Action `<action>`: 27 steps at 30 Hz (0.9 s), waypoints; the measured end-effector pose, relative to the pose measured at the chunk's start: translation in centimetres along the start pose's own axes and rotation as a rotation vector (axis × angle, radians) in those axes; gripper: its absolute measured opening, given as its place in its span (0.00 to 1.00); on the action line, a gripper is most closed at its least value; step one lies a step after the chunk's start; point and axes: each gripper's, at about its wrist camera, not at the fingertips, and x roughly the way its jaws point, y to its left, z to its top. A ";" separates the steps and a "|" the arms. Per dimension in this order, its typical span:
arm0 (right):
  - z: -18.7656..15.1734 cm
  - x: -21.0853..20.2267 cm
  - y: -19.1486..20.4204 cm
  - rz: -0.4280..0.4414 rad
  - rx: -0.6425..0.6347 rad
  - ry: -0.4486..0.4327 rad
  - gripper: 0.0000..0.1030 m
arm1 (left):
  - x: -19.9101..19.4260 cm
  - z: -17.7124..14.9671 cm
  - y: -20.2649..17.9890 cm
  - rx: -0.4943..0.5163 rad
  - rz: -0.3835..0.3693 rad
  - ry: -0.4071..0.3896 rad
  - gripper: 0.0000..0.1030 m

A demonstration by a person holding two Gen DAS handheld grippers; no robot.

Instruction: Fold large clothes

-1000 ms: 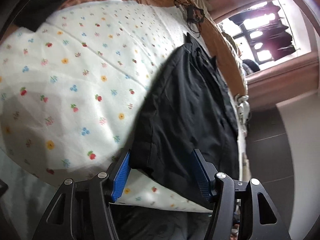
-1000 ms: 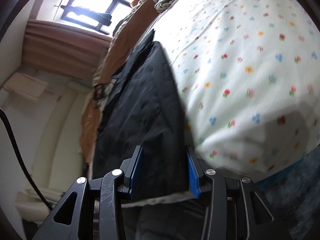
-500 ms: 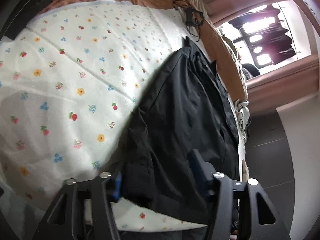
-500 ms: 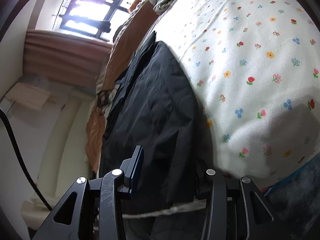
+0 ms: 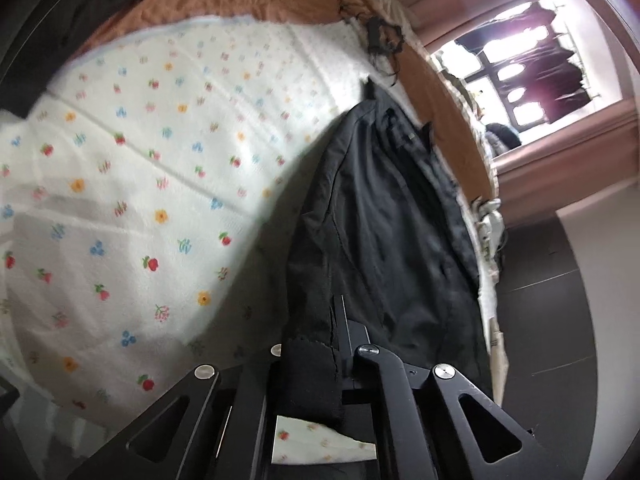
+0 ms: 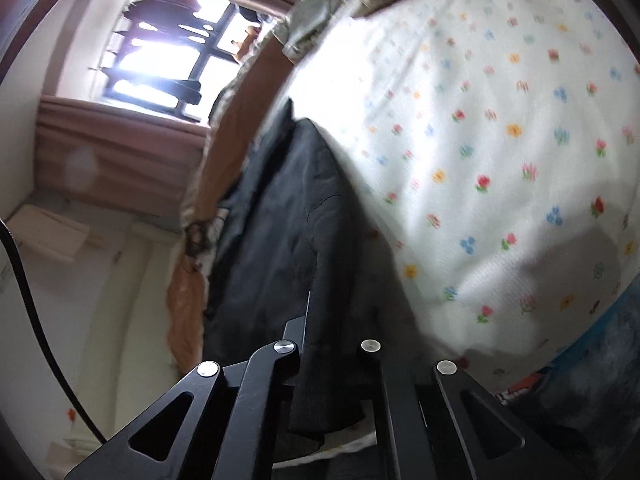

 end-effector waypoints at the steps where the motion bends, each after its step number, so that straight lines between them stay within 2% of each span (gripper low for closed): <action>1: 0.1 -0.4 0.6 0.006 -0.008 -0.007 0.05 | -0.7 0.1 -0.4 0.003 -0.018 -0.013 0.03; 12: 0.1 -6.7 7.6 0.093 -0.096 -0.071 0.05 | -9.1 -0.5 -5.1 0.035 -0.170 -0.107 0.02; 17: -0.9 -10.5 11.1 0.154 -0.156 -0.092 0.05 | -13.1 -1.9 -6.5 0.059 -0.237 -0.158 0.02; 27: -2.9 -18.1 14.7 0.248 -0.229 -0.139 0.05 | -22.1 -5.1 -8.6 0.083 -0.362 -0.282 0.01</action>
